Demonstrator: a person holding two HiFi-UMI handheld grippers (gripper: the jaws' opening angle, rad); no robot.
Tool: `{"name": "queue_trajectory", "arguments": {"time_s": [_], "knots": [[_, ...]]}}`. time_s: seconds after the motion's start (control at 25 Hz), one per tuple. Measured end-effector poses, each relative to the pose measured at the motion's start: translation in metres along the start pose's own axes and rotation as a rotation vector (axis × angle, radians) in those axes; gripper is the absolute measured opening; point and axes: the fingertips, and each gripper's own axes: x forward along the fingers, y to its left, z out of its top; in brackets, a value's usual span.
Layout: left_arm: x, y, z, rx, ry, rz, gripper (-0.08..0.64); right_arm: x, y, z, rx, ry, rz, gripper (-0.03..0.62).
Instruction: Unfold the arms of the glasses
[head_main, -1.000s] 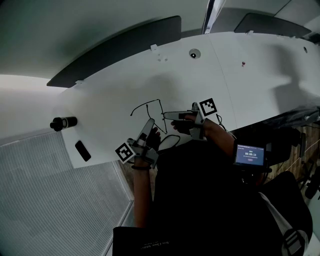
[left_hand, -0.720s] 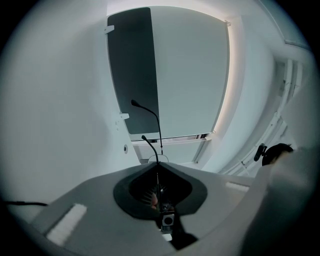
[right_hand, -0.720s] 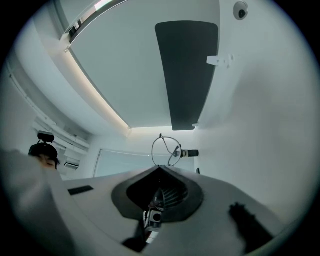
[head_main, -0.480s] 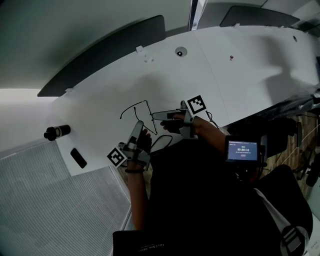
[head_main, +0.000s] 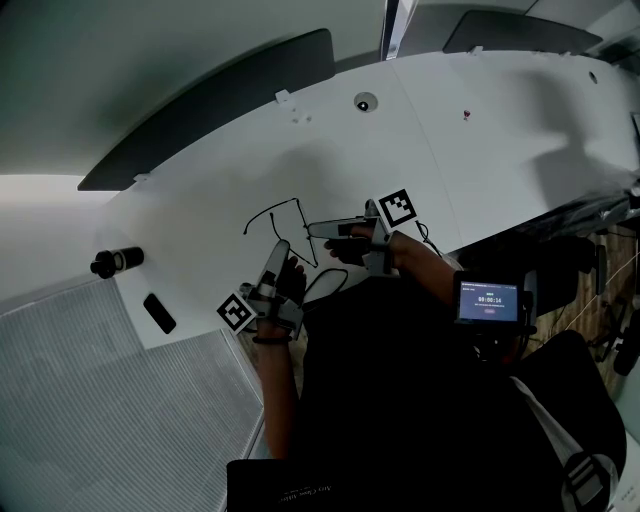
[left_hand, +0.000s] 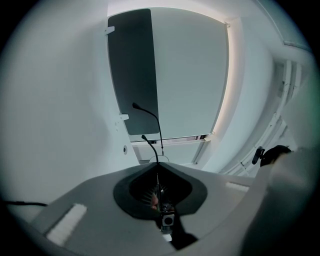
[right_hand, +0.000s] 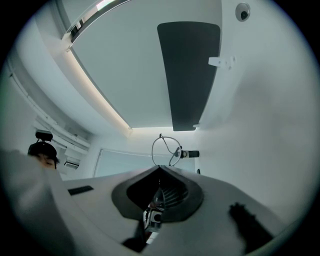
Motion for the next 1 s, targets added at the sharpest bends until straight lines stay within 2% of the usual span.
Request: {"name": "queue_trajectory", "arguments": {"time_s": [1.0], "knots": [[-0.0046, 0.0047, 0.0025, -0.001, -0.008, -0.001, 0.017, 0.0004, -0.0032, -0.0003, -0.002, -0.005, -0.012, 0.01]]}}
